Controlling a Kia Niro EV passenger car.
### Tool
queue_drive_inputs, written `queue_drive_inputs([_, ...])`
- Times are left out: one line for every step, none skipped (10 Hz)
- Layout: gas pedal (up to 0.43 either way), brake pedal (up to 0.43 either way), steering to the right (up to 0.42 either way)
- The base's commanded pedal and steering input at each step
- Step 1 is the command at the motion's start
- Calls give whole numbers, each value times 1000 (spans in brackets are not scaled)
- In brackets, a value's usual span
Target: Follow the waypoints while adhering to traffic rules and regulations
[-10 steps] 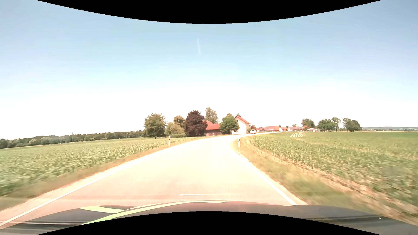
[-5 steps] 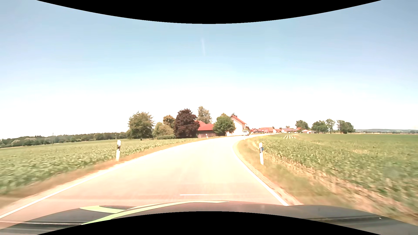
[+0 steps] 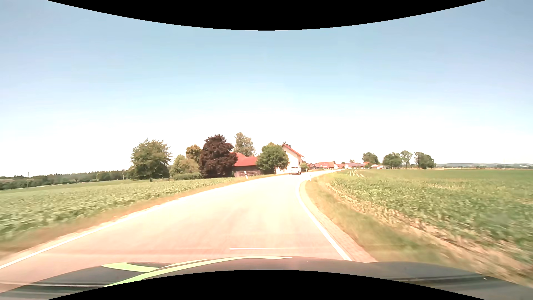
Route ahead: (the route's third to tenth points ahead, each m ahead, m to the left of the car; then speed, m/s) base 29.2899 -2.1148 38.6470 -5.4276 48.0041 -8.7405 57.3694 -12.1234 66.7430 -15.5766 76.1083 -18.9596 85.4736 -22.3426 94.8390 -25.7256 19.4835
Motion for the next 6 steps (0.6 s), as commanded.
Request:
queue_drive_inputs([8, 0, 41])
queue_drive_inputs([39, 0, 42])
queue_drive_inputs([98, 0, 44])
queue_drive_inputs([150, 0, 44])
queue_drive_inputs([169, 0, 44])
queue_drive_inputs([169, 0, 44])
